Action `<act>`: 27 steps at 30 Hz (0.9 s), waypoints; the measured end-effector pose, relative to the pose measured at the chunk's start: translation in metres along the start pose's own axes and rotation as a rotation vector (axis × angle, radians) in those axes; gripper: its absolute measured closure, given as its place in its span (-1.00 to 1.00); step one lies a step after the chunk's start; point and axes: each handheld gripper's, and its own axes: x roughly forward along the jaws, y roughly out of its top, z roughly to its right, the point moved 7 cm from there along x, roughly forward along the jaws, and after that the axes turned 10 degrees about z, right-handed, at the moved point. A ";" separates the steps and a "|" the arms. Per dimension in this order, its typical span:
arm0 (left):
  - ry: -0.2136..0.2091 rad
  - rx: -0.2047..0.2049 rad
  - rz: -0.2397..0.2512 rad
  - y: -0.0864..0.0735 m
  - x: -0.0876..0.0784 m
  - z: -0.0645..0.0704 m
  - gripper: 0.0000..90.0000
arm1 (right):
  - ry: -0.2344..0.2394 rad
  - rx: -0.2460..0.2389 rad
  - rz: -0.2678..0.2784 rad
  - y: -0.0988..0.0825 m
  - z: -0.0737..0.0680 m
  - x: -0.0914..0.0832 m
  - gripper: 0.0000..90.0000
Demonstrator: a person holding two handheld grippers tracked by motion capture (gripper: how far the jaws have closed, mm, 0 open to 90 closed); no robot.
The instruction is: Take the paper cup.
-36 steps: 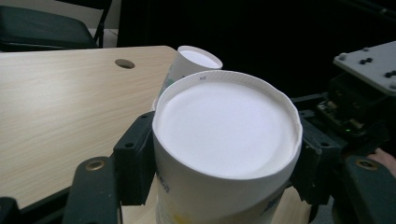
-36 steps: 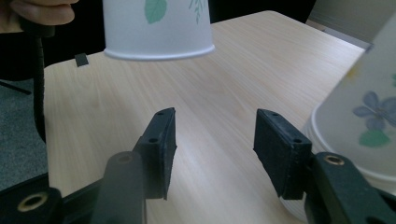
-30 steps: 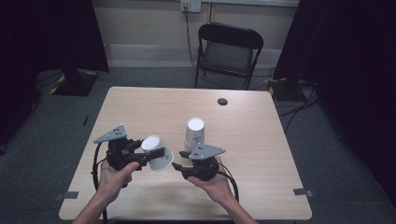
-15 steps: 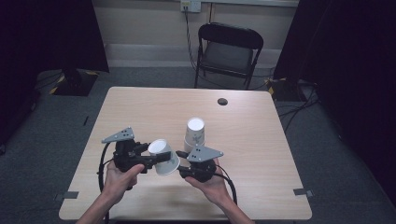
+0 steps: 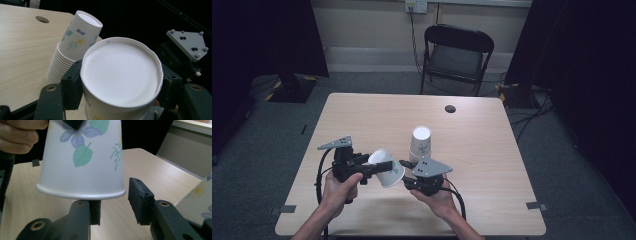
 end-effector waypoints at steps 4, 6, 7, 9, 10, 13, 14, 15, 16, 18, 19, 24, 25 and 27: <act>-0.015 -0.028 -0.004 -0.001 0.000 -0.002 -0.22 | 0.010 -0.020 0.011 0.001 -0.001 -0.001 0.53; -0.015 -0.035 -0.007 -0.001 0.000 -0.002 -0.23 | 0.010 -0.033 0.009 0.001 -0.003 -0.002 0.60; -0.015 -0.037 -0.006 -0.001 0.000 -0.002 -0.23 | 0.006 -0.038 0.007 0.001 -0.002 -0.002 0.66; -0.012 -0.034 -0.009 -0.002 0.001 -0.002 -0.23 | 0.002 -0.036 0.008 0.001 -0.002 -0.002 0.69; -0.011 -0.036 -0.009 -0.002 0.001 -0.002 -0.24 | -0.003 -0.041 0.008 0.001 -0.002 -0.002 0.72; -0.014 -0.028 -0.015 -0.003 0.002 -0.001 -0.26 | -0.025 -0.060 -0.002 0.001 -0.001 -0.003 0.82; -0.015 -0.028 -0.012 -0.003 0.002 -0.001 -0.26 | -0.025 -0.060 -0.002 0.001 -0.001 -0.003 0.82; -0.016 -0.026 -0.016 -0.003 0.002 -0.001 -0.26 | -0.026 -0.063 -0.002 0.002 -0.001 -0.003 0.83; -0.017 -0.026 -0.016 -0.003 0.002 -0.001 -0.27 | -0.035 -0.067 -0.001 0.002 0.000 -0.004 0.85; -0.022 -0.024 -0.017 -0.004 0.002 0.000 -0.28 | -0.037 -0.060 -0.002 0.002 0.000 -0.004 0.87; -0.026 -0.021 -0.013 -0.004 0.003 0.001 -0.28 | -0.040 -0.058 0.000 0.002 0.001 -0.004 0.88; -0.028 0.018 -0.012 -0.003 0.003 0.004 -0.30 | -0.034 -0.039 -0.001 0.002 0.002 -0.005 0.90; -0.022 0.026 -0.012 -0.003 0.003 0.004 -0.31 | -0.036 -0.036 -0.002 0.002 0.003 -0.005 0.90; -0.023 0.036 0.001 0.000 0.001 0.005 -0.37 | -0.037 -0.017 -0.006 0.002 0.004 -0.006 0.90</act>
